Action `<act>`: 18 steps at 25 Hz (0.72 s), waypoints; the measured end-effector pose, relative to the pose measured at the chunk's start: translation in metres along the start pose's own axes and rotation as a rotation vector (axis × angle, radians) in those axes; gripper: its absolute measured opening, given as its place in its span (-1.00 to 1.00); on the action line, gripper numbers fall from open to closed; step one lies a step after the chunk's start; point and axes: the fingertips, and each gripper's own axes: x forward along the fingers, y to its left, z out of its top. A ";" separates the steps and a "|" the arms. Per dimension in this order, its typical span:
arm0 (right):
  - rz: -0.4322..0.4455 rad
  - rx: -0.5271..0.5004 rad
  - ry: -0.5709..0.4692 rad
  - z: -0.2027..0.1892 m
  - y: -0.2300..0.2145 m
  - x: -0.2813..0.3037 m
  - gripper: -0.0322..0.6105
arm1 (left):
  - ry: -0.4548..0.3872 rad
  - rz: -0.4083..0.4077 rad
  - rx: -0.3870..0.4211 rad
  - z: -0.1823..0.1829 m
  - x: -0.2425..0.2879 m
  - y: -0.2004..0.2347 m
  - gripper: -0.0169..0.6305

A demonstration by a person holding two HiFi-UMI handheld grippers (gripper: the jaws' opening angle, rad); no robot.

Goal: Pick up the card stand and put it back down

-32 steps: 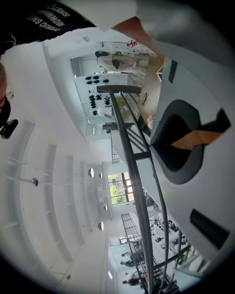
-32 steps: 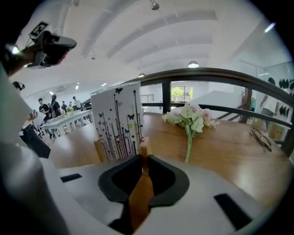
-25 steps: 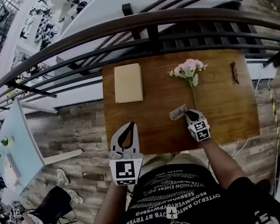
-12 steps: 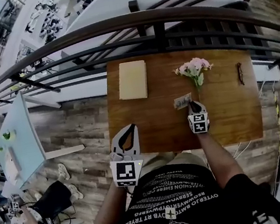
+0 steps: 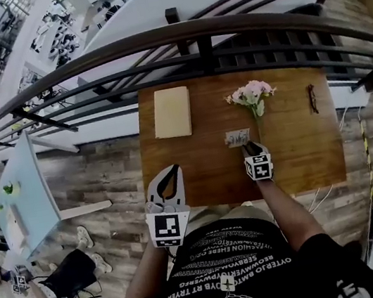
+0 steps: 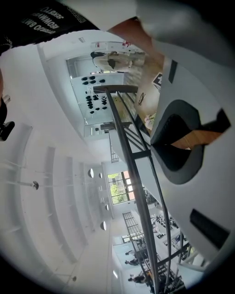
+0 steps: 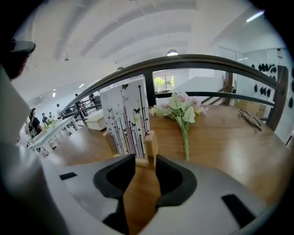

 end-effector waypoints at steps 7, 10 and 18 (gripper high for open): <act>0.055 -0.041 -0.034 0.007 -0.009 -0.047 -0.24 | -0.072 0.009 -0.008 0.017 0.000 -0.010 -0.88; 0.053 -0.079 -0.094 0.027 -0.015 -0.079 -0.41 | -0.118 0.036 -0.030 0.025 -0.005 -0.012 -0.88; 0.056 -0.202 -0.345 0.114 -0.005 -0.188 -0.85 | -0.260 0.076 -0.071 0.055 -0.040 -0.029 -0.88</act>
